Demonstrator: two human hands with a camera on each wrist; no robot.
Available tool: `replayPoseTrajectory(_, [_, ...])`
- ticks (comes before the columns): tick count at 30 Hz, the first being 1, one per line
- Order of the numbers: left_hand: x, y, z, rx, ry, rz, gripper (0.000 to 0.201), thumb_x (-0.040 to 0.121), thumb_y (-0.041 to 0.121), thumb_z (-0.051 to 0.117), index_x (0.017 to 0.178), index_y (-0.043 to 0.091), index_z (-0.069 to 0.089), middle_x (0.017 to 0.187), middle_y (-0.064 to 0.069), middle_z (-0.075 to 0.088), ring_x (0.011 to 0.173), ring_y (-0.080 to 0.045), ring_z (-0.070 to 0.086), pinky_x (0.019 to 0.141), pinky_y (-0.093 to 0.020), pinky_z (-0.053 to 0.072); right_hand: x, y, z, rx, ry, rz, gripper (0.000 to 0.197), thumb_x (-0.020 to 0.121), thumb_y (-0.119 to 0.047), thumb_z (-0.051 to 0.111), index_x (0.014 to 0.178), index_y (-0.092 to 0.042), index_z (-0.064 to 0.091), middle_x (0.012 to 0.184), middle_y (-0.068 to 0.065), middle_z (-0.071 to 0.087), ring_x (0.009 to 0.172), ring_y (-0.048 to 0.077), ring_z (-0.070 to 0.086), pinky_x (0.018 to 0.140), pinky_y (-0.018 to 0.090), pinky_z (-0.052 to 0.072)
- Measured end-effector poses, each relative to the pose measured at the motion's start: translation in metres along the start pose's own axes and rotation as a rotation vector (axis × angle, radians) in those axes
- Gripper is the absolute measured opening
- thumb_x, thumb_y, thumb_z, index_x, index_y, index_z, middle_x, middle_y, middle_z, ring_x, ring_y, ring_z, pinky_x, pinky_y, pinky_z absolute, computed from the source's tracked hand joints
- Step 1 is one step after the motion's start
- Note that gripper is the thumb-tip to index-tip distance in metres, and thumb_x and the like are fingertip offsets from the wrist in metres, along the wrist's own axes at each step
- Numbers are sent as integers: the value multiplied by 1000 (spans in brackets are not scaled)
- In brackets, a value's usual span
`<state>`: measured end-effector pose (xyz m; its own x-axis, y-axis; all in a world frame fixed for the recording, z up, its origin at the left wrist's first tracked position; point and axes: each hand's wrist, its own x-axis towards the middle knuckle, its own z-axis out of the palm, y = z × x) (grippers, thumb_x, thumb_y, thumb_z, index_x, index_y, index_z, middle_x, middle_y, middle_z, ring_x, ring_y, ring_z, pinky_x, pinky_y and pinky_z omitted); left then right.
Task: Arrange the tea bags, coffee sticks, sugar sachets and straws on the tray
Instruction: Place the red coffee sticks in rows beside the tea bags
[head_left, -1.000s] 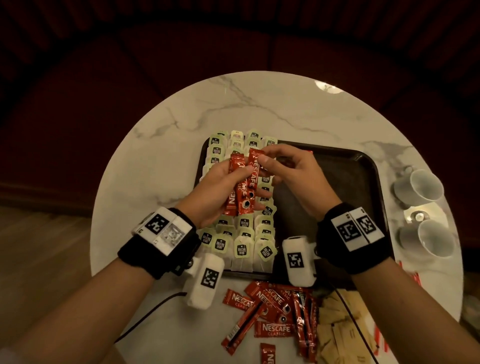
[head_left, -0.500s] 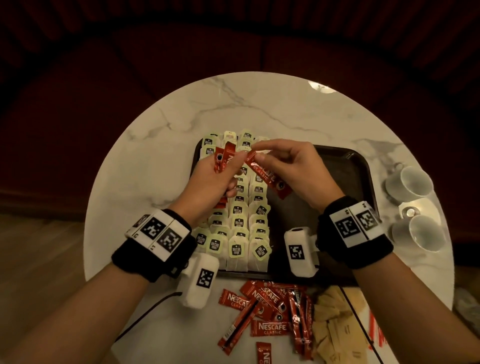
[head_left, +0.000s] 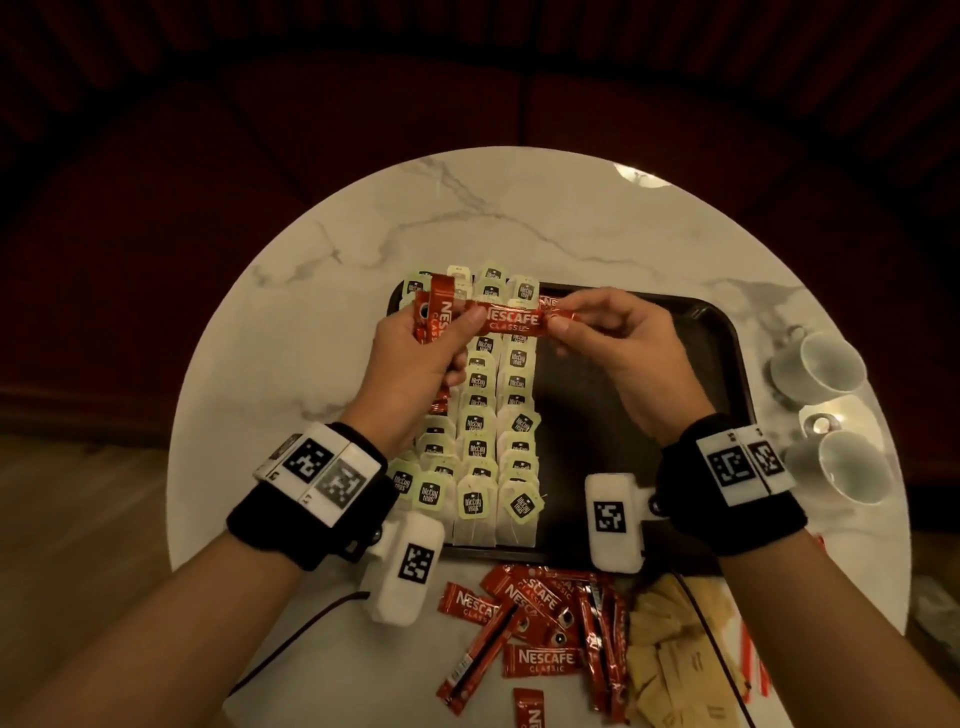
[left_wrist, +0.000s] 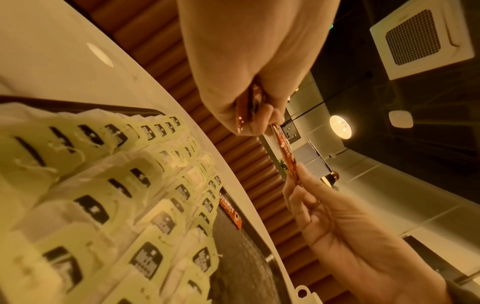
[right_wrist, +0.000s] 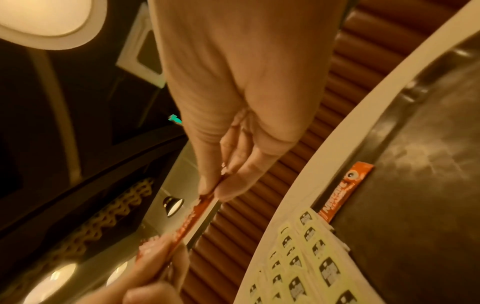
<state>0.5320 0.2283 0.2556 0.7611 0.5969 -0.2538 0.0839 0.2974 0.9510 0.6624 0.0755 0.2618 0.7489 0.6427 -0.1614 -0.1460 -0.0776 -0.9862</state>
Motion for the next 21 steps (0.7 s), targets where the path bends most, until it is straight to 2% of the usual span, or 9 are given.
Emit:
replayPoseTrajectory(3, [0,-4,-2,21,-25,-78,8,92,14,64,97,9,64,84,-7,66,52,-8,55,44,-19,44,10,11,-11,101,151,5,18,80,-7,74,97,-11,69,87,2,75,85,15,70,79,23,56])
replayPoseTrajectory(5, [0,-6,-7,22,-14,-138,15,92,17,64,102,5,64,83,-5,67,51,-10,57,44,-21,46,19,19,-24,127,274,34,16,85,-1,69,100,-8,70,92,5,74,87,14,70,77,19,55])
replayPoseTrajectory(9, [0,-8,-20,27,45,-205,25,91,26,65,103,4,64,77,-4,64,51,-12,58,44,-22,47,40,42,-56,33,421,113,26,90,-8,68,116,-7,68,107,7,72,99,17,70,80,20,55])
replayPoseTrajectory(12, [-1,-9,-26,19,51,-231,24,92,29,64,98,7,65,71,-2,59,50,-12,58,43,-21,46,52,59,-73,-91,467,176,22,90,-11,69,112,-11,70,107,6,72,102,21,69,92,32,56])
replayPoseTrajectory(14, [-1,-10,-28,9,48,-244,23,93,31,62,96,8,64,70,-2,55,50,-13,57,43,-21,46,58,67,-75,-137,482,215,20,89,-9,70,109,-11,71,106,8,71,99,22,70,95,37,55])
replayPoseTrajectory(18, [0,-11,-30,16,43,-261,25,95,33,58,95,8,63,71,-3,53,50,-13,57,44,-22,47,66,78,-69,-226,479,267,18,86,-11,73,104,-14,71,106,8,72,97,21,70,87,35,58])
replayPoseTrajectory(21, [-1,-12,-30,23,43,-265,26,96,34,57,95,8,63,71,-4,53,50,-12,58,46,-22,48,71,80,-63,-270,477,260,13,83,-11,76,91,-18,69,104,12,73,94,22,70,85,34,59])
